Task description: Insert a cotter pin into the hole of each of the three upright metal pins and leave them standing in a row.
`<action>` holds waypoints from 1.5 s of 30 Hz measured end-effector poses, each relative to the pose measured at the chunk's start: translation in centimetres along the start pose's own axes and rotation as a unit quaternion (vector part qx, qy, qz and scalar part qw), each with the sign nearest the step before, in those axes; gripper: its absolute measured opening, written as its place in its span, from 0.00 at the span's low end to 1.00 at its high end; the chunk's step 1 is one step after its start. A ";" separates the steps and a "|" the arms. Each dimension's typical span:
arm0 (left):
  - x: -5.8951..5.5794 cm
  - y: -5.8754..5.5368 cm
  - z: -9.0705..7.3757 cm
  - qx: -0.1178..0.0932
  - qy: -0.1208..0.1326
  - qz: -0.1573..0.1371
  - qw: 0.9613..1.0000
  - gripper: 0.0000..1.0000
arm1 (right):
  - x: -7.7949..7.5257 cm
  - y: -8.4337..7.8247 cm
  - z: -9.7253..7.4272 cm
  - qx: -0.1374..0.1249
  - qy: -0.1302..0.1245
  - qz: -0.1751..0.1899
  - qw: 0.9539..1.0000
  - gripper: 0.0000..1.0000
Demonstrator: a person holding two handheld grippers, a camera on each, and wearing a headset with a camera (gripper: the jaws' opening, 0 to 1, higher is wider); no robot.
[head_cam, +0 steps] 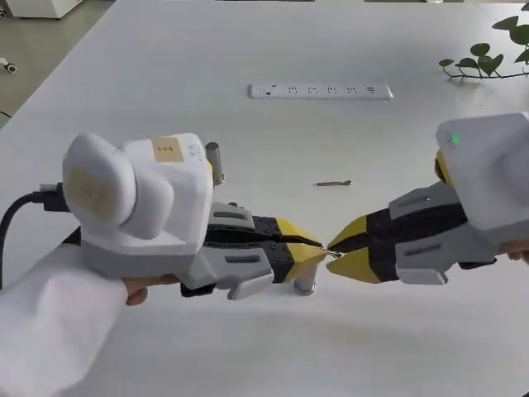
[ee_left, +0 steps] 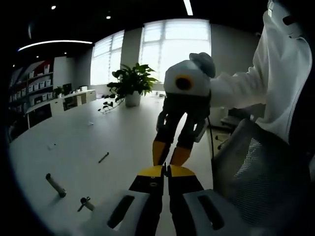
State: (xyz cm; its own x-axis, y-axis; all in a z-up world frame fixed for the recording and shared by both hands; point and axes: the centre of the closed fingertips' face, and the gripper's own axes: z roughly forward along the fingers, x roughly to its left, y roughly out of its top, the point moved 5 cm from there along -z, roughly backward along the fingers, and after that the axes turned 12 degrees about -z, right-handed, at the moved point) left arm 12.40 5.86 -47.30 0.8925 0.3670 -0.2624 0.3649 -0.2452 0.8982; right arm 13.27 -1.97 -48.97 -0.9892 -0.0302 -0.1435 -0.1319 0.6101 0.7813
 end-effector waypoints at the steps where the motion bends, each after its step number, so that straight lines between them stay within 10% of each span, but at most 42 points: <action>1: -0.1 -0.1 0.1 0.003 -0.005 0.004 1.000 0.00 | 0.2 0.0 0.1 0.000 0.005 -0.001 1.000 0.01; 12: -0.3 -1.7 0.3 0.051 -0.019 0.045 0.998 0.00 | 1.5 -0.4 0.3 0.011 0.028 -0.016 0.999 0.00; 23: 0.7 -1.5 0.3 0.039 0.007 0.047 0.998 0.18 | 0.7 -0.8 -0.3 0.004 0.012 -0.012 1.000 0.00; 32: 2.9 -3.2 1.1 0.050 0.061 0.036 0.996 0.35 | -1.0 -3.9 -1.1 0.105 -0.012 -0.040 0.994 0.00; 45: 4.0 -3.9 2.8 0.063 0.064 0.020 0.996 0.22 | -1.5 -4.6 -0.5 0.119 0.003 -0.039 0.992 0.00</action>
State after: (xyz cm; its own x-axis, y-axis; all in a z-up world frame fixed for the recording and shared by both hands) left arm 15.28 5.79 -52.84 0.8693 0.4633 -0.1723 0.3664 -0.3698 0.8538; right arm 15.33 -5.10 -52.10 -0.9772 -0.0893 -0.1927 -0.1898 0.7749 0.6029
